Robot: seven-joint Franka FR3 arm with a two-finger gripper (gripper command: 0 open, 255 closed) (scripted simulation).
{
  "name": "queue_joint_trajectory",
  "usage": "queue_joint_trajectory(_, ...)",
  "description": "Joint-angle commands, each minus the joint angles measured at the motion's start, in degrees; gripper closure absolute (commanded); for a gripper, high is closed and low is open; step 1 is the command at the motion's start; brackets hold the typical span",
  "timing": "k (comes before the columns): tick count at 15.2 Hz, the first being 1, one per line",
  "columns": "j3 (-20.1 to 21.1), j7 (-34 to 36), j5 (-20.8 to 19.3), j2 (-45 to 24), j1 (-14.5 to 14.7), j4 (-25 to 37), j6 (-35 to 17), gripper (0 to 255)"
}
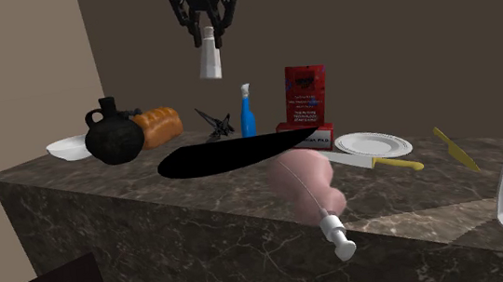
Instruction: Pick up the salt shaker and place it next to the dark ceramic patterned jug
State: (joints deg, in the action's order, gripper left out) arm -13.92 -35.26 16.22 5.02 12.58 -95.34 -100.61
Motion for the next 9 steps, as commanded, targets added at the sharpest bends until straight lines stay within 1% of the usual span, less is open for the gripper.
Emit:
queue_joint_trajectory(1,1.8,2.9,-1.0,2.7,1.3,-3.4,-1.7,255)
queue_joint_trajectory(9,9.1,14.0,-2.9,8.4,5.4,-10.3,-5.8,255)
